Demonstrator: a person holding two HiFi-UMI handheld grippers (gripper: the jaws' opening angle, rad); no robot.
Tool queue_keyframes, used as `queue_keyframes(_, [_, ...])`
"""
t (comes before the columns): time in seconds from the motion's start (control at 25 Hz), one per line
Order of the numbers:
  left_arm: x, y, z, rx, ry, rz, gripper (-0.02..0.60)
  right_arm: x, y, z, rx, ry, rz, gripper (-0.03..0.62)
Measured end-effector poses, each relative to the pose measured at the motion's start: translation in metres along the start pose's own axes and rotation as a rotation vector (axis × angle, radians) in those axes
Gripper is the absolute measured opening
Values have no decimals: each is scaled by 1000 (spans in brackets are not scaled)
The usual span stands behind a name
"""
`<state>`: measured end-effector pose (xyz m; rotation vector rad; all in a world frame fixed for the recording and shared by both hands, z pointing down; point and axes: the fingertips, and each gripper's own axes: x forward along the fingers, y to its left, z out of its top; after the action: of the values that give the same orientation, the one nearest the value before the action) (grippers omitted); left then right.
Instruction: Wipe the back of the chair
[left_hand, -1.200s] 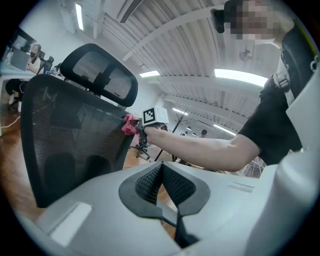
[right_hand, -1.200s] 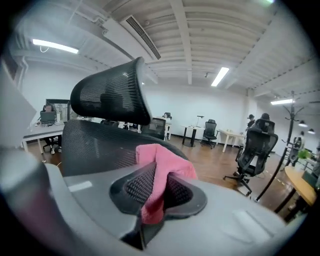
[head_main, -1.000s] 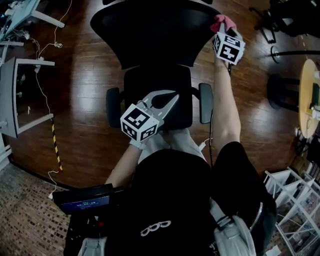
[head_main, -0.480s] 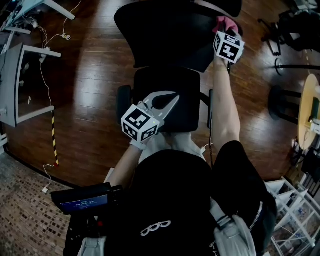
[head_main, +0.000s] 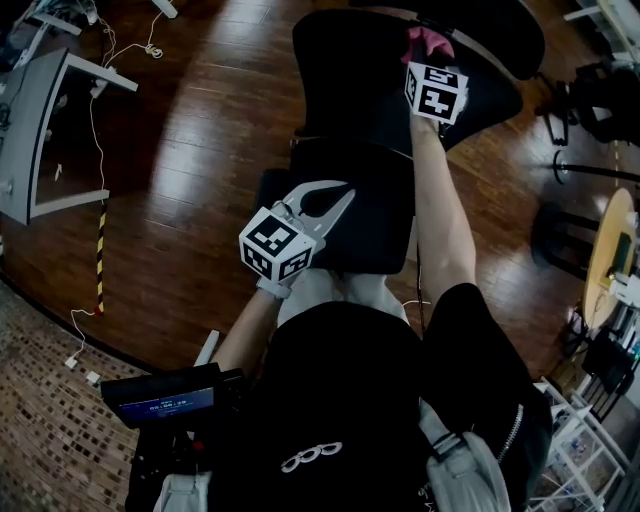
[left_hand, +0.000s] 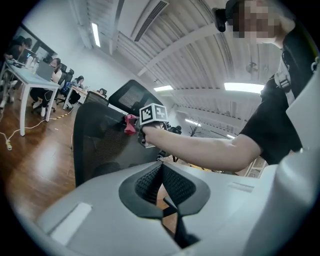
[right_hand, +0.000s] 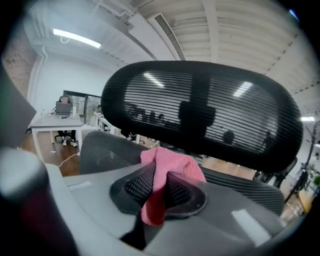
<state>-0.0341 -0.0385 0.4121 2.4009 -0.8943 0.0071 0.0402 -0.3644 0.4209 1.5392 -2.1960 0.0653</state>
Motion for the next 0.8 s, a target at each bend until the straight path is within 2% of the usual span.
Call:
queue_keyframes(0.52, [-52, 29, 7, -29, -71, 70, -9, 30, 179, 56, -126, -60, 309, 38])
queue_keyframes(0.64, [-62, 29, 7, -27, -86, 81, -9, 31, 193, 60, -142, -56, 345, 38])
queue_keyframes(0.8, [-71, 28, 2, -19, -90, 97, -9, 16, 184, 58, -144, -62, 336, 38])
